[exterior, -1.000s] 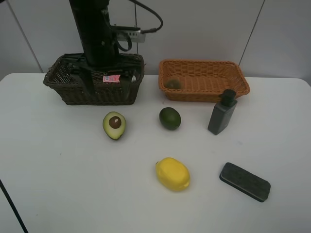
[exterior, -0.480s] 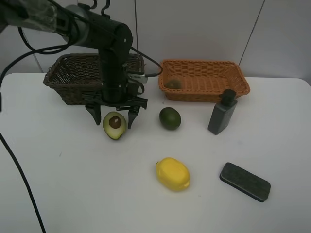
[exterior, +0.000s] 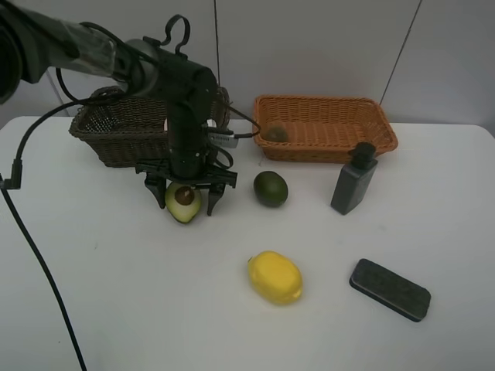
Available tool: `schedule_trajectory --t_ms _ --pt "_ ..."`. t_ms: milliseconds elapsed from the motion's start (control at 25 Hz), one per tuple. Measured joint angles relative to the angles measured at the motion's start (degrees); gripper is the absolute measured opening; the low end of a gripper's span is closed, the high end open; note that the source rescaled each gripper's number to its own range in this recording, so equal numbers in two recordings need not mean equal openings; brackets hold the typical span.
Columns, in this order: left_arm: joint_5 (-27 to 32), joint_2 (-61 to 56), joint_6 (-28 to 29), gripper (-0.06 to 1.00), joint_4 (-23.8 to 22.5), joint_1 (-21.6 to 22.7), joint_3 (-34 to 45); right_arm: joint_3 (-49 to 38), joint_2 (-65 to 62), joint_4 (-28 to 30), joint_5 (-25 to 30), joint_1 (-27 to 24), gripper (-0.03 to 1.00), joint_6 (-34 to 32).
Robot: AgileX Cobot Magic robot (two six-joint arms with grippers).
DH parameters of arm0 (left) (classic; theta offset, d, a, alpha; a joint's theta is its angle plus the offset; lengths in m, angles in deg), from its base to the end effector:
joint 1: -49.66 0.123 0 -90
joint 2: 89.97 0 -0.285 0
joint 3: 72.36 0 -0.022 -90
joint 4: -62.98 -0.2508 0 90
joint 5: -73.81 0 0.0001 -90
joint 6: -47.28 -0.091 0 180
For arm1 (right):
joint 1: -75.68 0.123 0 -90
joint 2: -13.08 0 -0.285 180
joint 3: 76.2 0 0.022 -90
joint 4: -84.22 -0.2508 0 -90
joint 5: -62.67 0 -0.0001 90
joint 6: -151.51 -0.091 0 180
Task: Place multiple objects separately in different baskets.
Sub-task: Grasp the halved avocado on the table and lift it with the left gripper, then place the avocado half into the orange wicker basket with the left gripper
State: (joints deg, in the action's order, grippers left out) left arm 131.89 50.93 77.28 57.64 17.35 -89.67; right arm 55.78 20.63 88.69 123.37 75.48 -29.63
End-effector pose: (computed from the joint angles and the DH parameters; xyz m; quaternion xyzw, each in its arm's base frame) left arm 0.3755 -0.2289 0.0916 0.0453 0.9981 0.0411 0.0078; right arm -0.0067 -0.0062 0.2802 0.0117 0.8486 -0.0346 0.5278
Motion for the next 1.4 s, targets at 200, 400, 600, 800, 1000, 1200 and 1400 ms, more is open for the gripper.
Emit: schedule_trajectory --t_ms 200,400,600,800,1000,1200,1400 --pt "0.12 0.12 0.0 0.82 -0.19 0.0 -0.19 0.0 0.0 0.0 0.0 0.0 0.98 0.0" --pt "1.67 -0.16 -0.75 0.57 -2.31 -0.1 -0.19 0.0 0.0 0.0 0.0 0.0 0.98 0.0" --pt "9.07 -3.76 -6.15 0.57 -0.83 -0.03 -5.87 0.0 0.0 0.0 0.0 0.0 0.98 0.0" --pt "8.86 -6.43 -14.06 0.57 2.65 -1.05 -18.83 0.0 0.0 0.0 0.0 0.0 0.98 0.0" --pt "-9.96 -6.53 -18.13 0.57 4.6 -2.97 -23.36 0.0 0.0 0.0 0.0 0.0 0.98 0.0" --pt "-35.14 -2.45 -18.94 0.57 7.3 -4.16 -23.49 0.0 0.0 0.0 0.0 0.0 0.98 0.0" --pt "-53.46 4.8 -19.0 0.57 8.08 -4.3 -23.49 0.0 0.0 0.0 0.0 0.0 0.98 0.0"
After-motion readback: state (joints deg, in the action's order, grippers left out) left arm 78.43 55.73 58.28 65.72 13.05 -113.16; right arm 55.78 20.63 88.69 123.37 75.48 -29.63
